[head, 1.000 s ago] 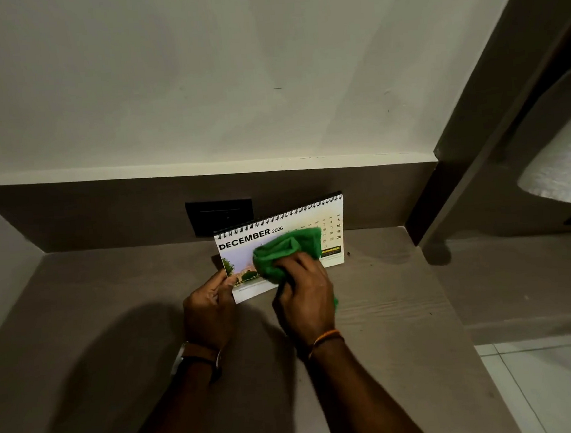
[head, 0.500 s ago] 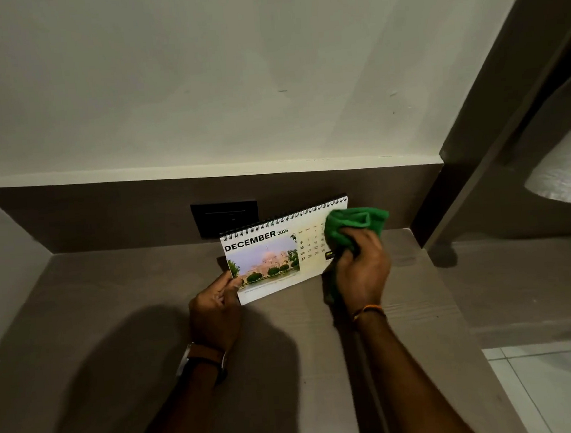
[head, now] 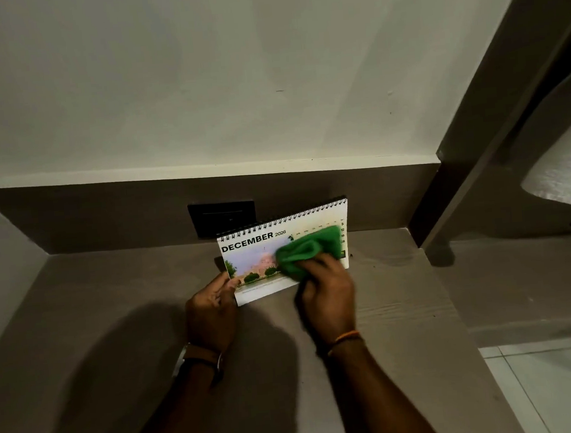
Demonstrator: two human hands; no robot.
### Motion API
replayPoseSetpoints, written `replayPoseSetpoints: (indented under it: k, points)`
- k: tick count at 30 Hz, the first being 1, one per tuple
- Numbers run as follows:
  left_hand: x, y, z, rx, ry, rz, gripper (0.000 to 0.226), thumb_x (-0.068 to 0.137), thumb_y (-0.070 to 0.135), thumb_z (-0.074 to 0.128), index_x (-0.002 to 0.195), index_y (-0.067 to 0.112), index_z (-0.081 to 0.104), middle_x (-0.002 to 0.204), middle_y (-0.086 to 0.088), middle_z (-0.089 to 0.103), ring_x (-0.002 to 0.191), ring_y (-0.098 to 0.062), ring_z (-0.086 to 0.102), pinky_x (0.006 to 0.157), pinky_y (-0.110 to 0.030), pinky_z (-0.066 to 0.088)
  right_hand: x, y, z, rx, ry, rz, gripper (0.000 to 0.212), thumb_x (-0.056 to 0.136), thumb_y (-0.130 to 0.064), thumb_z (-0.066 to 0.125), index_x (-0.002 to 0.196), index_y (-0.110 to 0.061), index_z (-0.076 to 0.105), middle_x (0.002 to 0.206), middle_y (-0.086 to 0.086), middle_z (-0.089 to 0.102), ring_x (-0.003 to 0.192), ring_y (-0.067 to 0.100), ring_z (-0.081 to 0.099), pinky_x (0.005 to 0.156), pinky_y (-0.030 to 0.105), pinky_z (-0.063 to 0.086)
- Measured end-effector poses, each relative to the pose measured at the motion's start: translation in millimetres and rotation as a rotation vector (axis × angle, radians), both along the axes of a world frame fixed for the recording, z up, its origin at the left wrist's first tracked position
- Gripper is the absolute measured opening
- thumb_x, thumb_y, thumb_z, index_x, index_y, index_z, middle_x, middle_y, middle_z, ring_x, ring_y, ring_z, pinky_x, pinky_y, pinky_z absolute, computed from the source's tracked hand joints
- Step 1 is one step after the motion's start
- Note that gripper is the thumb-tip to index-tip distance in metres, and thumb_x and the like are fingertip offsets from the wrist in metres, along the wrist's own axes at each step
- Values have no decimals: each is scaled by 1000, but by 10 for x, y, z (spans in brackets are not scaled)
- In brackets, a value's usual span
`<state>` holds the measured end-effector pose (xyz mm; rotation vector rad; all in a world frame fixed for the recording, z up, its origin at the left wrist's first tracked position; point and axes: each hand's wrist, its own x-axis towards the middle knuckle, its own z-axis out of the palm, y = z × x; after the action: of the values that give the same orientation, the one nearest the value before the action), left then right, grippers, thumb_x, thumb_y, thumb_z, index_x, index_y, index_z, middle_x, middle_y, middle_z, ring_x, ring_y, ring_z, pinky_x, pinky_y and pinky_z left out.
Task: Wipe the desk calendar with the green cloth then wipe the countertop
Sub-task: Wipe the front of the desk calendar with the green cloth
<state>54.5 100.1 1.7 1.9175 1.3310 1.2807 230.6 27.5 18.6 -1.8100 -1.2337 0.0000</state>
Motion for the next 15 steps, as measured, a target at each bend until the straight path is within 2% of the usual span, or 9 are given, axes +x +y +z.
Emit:
replayPoseSetpoints:
  k: [1,3,7,9,11,14,15]
  points:
    - [0,-1,-16,14,-1,2,23,86,8,61,105,0,70,96,7,63,94,21,50,74,6,35,130,7,48,30,66,-103,43,69,14,59,99,-9,79,104,8,70,94,31,66,88,40,55]
    - [0,14,-26,36,-2,4,22,86,8,61,104,1,71,95,9,62,93,17,51,73,6,36,270,63,175,110,142,-215,41,71,18,58,98,-5,79,102,11,70,92,32,68,90,36,56]
    - [-2,19,-12,69,13,-29,19,87,9,59,99,5,73,94,10,66,85,7,58,70,1,40,-28,285,334,220,185,-198,44,72,19,59,102,-6,78,103,11,67,94,30,65,89,34,53]
    - [-3,27,0,64,17,-44,19,89,13,57,96,8,74,91,3,73,77,0,63,68,-12,49,-301,322,322,187,99,-66,48,69,15,62,105,-11,78,108,10,67,98,31,62,89,34,51]
    - [-20,34,-14,32,28,-40,23,91,19,53,91,8,74,84,-3,74,72,-12,66,64,-28,52,-478,281,224,129,-58,103,43,70,2,63,107,-18,76,113,7,66,100,32,56,87,32,47]
    - [-76,54,-63,61,103,-36,33,87,18,46,65,1,65,61,-12,65,55,-29,60,54,-33,47,-492,185,28,28,-282,334,29,81,-31,69,108,-26,74,120,-2,64,101,30,52,80,31,47]
    - [-83,49,-61,79,121,-44,29,83,12,47,66,-2,67,63,-14,67,57,-29,62,56,-31,49,-466,156,-29,-15,-327,364,28,82,-35,72,108,-29,74,120,-4,64,102,30,53,78,33,50]
